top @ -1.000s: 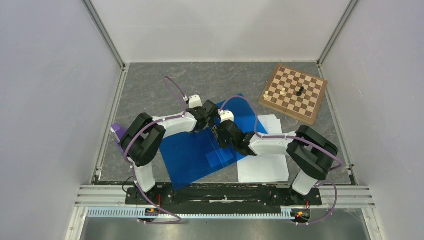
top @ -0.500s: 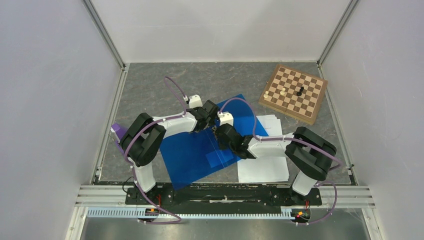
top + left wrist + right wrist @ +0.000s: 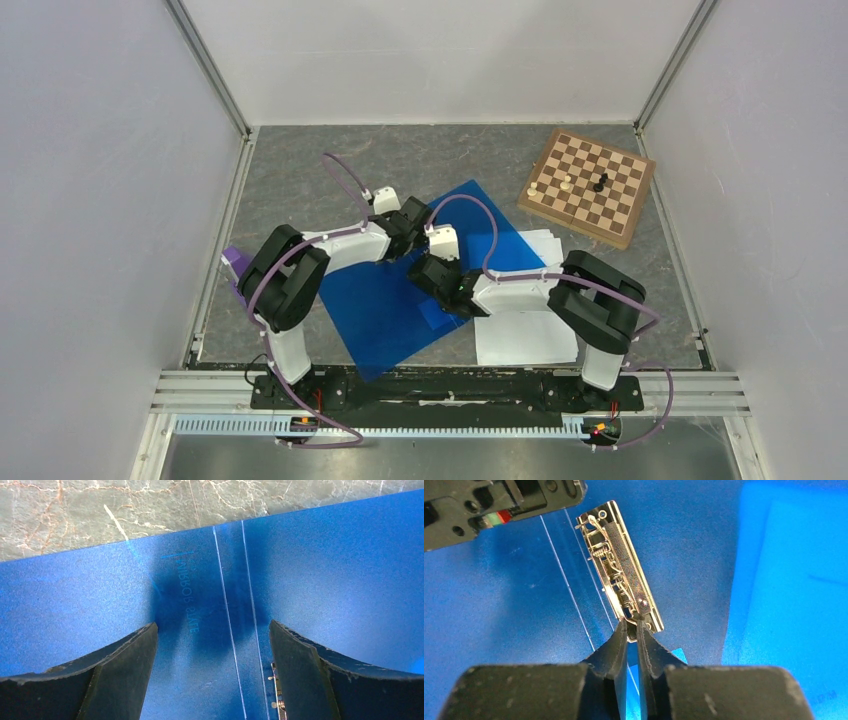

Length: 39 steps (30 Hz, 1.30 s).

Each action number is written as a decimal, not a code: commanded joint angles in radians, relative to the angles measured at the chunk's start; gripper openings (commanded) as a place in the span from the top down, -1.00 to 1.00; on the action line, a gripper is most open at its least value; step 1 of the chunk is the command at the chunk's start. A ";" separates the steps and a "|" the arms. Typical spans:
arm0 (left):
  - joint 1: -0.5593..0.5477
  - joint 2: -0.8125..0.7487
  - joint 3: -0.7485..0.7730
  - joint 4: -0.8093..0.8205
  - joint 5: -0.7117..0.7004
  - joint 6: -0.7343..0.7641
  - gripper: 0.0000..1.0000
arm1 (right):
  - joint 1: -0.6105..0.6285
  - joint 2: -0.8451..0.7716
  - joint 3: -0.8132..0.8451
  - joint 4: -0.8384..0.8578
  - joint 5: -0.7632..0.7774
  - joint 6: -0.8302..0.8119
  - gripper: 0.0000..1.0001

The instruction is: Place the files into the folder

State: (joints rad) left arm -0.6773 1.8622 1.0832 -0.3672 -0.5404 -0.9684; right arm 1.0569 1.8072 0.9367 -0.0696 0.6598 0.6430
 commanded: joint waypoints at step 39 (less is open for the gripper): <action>-0.022 0.134 -0.013 -0.170 0.204 -0.049 -0.80 | -0.007 -0.347 -0.283 0.147 -0.287 -0.212 0.12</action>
State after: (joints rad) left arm -0.6868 1.8553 1.1118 -0.3836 -0.5175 -0.9649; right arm 1.0924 1.5185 0.6201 0.1455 0.2604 0.5316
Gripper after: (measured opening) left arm 0.894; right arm 0.426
